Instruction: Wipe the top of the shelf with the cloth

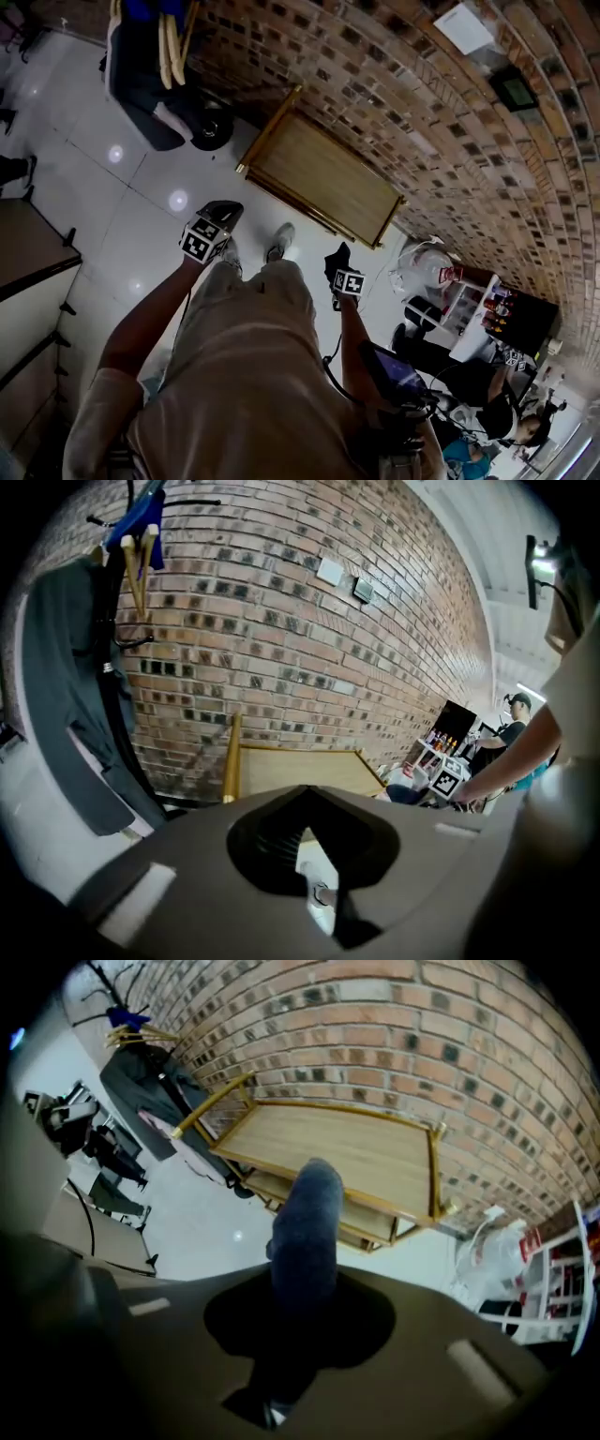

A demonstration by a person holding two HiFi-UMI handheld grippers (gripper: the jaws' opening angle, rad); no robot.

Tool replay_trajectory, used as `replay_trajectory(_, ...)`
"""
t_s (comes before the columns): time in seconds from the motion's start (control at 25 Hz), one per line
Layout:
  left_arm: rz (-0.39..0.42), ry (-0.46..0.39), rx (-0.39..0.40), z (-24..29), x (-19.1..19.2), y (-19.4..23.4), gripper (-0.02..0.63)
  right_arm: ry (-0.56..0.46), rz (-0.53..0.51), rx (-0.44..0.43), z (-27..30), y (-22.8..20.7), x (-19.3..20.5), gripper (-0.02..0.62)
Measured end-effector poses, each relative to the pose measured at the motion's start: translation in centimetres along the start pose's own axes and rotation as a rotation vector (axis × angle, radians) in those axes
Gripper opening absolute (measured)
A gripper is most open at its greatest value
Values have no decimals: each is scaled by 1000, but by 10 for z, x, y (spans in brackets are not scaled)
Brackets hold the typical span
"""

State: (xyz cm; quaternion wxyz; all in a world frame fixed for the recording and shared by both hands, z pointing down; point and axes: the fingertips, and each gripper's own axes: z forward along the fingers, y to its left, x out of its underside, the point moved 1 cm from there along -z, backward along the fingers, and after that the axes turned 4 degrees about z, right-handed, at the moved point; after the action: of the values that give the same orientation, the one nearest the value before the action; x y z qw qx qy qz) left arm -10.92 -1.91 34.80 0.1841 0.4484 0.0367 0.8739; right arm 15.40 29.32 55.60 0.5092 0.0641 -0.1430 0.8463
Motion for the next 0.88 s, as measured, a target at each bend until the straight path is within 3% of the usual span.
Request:
replay_trajectory(0.16,-35,-19,-9,-34,21,13,5,-7,-283,27,-6,56,-21,72)
replay_trajectory(0.28,-55,-50,-34,-57,32,31,5,-39,-442,-42,12,119,-56,72)
replay_trajectory(0.44,-38,-56,-32,-69,45,33,5,20,-452,-142,33,191,-71,72)
replay_trajectory(0.56,-28,-102,-21,-65,35,23,5,67,-484,-70,25,204,-88,72)
replay_trajectory(0.72,7,-129,0,-69,26,16,5,-23,-604,-32,8,244,-135,72)
replay_trajectory(0.88,11,-123,5,-78,39,15,5,-86,-614,-54,-1,277,-154,72)
